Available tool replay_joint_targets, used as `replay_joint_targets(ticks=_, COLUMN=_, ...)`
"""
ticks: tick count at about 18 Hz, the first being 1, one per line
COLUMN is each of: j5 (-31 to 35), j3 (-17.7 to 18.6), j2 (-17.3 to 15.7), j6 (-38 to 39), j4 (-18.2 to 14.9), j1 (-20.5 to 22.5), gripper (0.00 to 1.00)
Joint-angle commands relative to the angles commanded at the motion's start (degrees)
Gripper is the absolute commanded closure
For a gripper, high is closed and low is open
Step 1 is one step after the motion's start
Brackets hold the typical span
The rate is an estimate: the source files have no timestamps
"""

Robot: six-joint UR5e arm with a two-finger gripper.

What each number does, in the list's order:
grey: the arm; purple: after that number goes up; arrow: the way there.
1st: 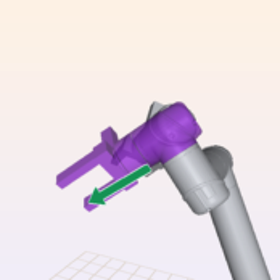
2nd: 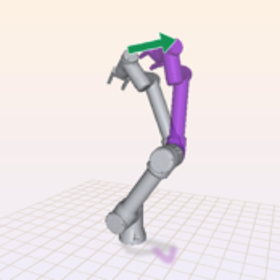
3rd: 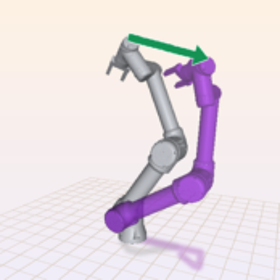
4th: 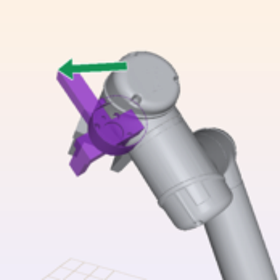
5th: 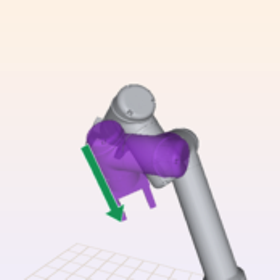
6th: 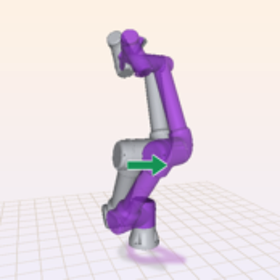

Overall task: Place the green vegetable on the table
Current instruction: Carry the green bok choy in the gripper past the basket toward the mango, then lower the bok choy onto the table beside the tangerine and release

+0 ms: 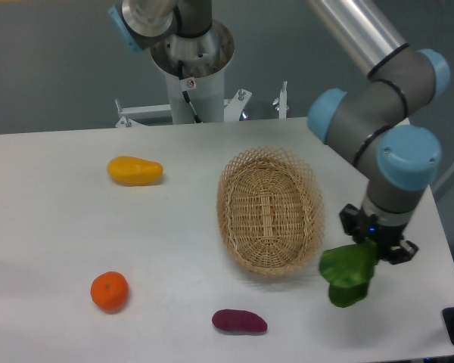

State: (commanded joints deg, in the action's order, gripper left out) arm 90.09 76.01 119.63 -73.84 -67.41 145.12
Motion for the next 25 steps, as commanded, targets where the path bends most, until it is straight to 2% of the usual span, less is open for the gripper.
replay_joint_targets(ticks=4, j5=-1.8, j3=2.6, j2=-2.9, j6=4.0, j4=0.1, j1=-4.5, gripper=0.56)
replay_joint_targets(ticks=8, j5=-1.9, j3=6.6, j2=-5.6, j6=6.3, j4=0.7, j1=-9.3, gripper=0.55)
replay_joint_targets(ticks=13, j5=-1.8, j3=14.3, j2=-9.6, j6=10.1, j4=5.8, j1=-15.3, gripper=0.55)
replay_joint_targets(ticks=17, j5=-1.7, j3=20.7, j2=-12.4, j6=12.7, j4=7.5, j1=-19.5, gripper=0.55)
replay_joint_targets(ticks=21, j5=-1.4, j3=24.6, j2=-13.9, j6=14.0, j4=7.7, j1=-23.5, gripper=0.55)
replay_joint_targets(ticks=25, j5=-1.1, j3=27.6, j2=-13.8, j6=15.4, j4=8.2, j1=-27.2, gripper=0.55)
